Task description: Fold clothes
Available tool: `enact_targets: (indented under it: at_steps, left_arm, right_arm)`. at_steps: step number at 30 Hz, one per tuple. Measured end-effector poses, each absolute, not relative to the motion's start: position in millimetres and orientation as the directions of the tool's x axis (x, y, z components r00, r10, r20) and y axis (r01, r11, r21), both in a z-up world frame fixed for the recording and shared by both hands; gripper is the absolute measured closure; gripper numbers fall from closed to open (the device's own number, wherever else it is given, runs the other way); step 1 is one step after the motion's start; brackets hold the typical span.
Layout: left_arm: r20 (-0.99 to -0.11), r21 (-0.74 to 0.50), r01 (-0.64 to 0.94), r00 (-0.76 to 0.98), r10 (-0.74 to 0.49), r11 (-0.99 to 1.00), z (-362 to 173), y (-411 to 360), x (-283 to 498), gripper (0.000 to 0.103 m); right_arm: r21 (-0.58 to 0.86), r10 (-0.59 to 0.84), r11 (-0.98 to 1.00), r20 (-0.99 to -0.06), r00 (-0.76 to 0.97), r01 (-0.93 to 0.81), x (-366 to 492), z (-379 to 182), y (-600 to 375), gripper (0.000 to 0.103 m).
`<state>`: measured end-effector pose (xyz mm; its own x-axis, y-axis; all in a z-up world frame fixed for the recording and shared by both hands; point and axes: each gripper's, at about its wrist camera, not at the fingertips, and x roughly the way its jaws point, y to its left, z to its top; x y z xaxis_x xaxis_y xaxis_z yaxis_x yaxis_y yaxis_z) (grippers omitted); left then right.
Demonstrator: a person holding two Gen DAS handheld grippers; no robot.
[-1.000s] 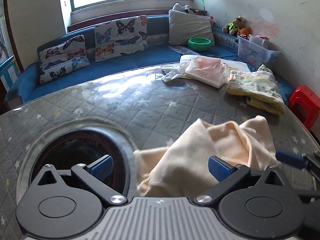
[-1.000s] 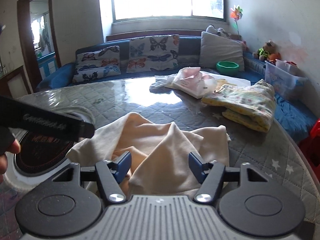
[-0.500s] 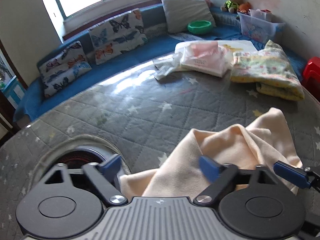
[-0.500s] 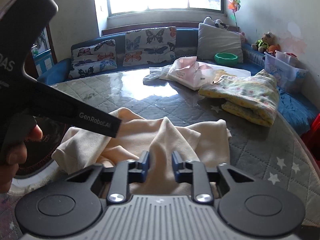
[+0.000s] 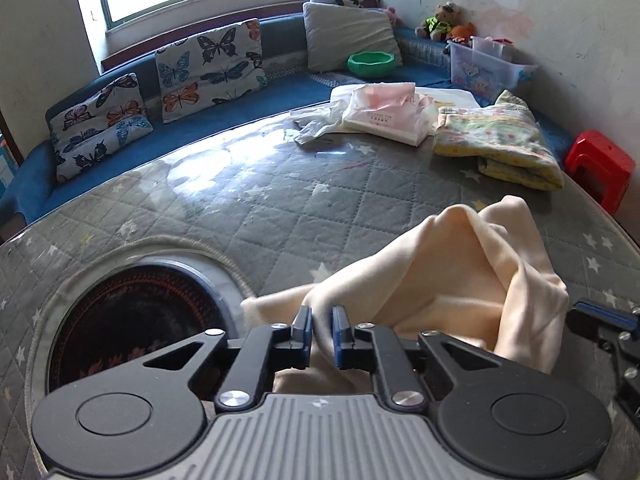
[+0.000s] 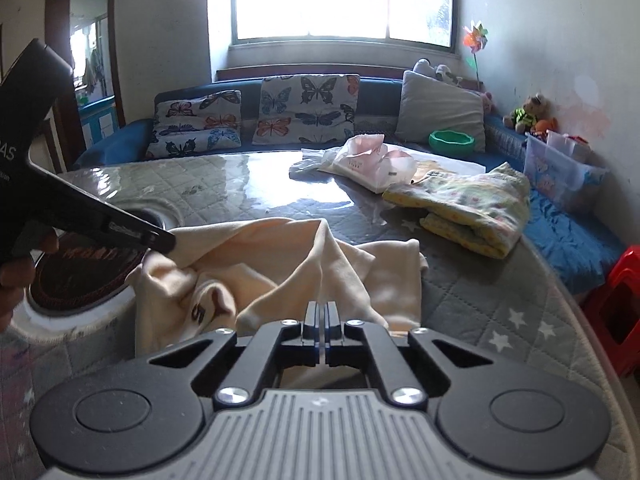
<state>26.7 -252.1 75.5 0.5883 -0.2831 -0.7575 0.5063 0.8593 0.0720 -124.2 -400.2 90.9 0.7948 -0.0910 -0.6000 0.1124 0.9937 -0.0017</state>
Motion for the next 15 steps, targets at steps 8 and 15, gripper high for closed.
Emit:
enact_targets:
  at_steps: [8, 15]
  left_arm:
    - [-0.752, 0.064, 0.470, 0.602, -0.267, 0.880, 78.1, -223.0, 20.8, 0.098]
    - [-0.748, 0.016, 0.474, 0.590, -0.304, 0.880, 87.4, -223.1, 25.9, 0.084]
  right_arm:
    - [0.019, -0.090, 0.992, -0.588, 0.804, 0.124, -103.3, 99.7, -396.2, 0.066]
    - [0.048, -0.093, 0.986, -0.636, 0.766, 0.160, -53.7, 82.1, -397.7, 0.070]
